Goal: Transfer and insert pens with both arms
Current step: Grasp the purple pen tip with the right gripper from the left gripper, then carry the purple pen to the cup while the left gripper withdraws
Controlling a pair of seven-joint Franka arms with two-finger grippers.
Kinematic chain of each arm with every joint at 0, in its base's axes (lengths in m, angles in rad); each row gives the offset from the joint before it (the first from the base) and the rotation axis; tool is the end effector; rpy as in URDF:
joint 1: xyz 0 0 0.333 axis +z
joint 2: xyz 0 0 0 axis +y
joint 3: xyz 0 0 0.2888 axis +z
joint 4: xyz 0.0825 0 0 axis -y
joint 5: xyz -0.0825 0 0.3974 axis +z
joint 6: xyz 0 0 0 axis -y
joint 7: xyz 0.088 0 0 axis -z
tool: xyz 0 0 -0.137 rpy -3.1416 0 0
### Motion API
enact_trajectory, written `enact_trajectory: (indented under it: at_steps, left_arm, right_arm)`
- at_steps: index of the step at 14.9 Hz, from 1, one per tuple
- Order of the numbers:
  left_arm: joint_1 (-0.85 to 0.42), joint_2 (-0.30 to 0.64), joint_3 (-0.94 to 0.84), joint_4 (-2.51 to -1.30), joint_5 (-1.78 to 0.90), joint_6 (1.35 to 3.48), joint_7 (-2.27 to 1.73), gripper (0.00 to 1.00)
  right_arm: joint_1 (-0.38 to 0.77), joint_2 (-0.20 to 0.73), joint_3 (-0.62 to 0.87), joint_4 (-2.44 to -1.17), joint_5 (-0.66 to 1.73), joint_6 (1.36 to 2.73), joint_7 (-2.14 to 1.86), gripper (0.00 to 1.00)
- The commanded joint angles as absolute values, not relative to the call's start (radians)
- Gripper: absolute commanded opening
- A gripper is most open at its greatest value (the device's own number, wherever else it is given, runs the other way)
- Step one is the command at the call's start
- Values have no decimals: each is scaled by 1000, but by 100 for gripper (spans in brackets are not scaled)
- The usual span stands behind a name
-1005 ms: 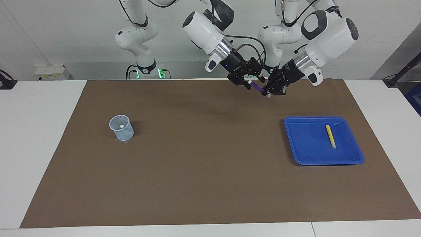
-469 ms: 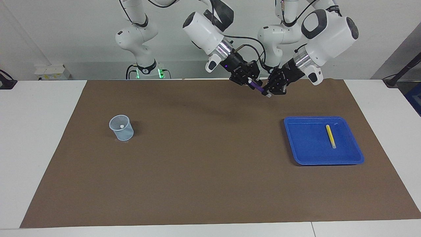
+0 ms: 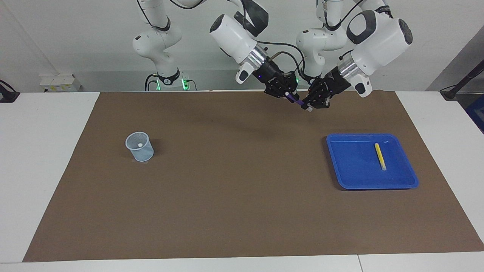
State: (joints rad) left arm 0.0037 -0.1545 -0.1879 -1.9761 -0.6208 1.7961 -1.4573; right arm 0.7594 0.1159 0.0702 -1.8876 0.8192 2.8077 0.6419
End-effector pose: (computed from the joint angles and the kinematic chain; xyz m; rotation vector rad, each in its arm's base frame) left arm 0.5111 -0.1660 0.4903 2.0445 1.7696 -0.6070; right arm 0.4709 0.4709 0.4759 -2.1525 0.5375 -0.2077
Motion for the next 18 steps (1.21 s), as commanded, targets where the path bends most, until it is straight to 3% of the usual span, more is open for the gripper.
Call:
enact_trajectory:
  at_steps: [1, 2, 3, 4, 8, 11, 18]
  left_arm:
    - [-14, -193, -176, -2011, -638, 1802, -1468, 0]
    - [-14, -193, -176, -2011, -638, 1805, -1459, 0]
    - [-14, -193, -176, -2010, -637, 1807, -1454, 37]
    - [-14, -193, -176, -2010, -638, 1812, -1454, 49]
    - [-12, -196, -175, -2010, -637, 1806, -1454, 49]
    - [-8, -201, -175, -2011, -635, 1807, -1436, 47]
    - [80, -216, -170, -2022, -503, 1695, -776, 44]
  right_arm:
    - [733, 117, 78, -1896, 839, 2806, 607, 0]
    - [733, 117, 78, -1898, 839, 2804, 607, 0]
    - [733, 117, 78, -1896, 839, 2803, 607, 0]
    - [732, 117, 78, -1898, 839, 2800, 607, 0]
    - [701, 107, 77, -1904, 838, 2726, 556, 0]
    - [622, 100, 71, -1905, 822, 2575, 428, 0]
    - [384, 5, 74, -1905, 442, 2018, 243, 0]
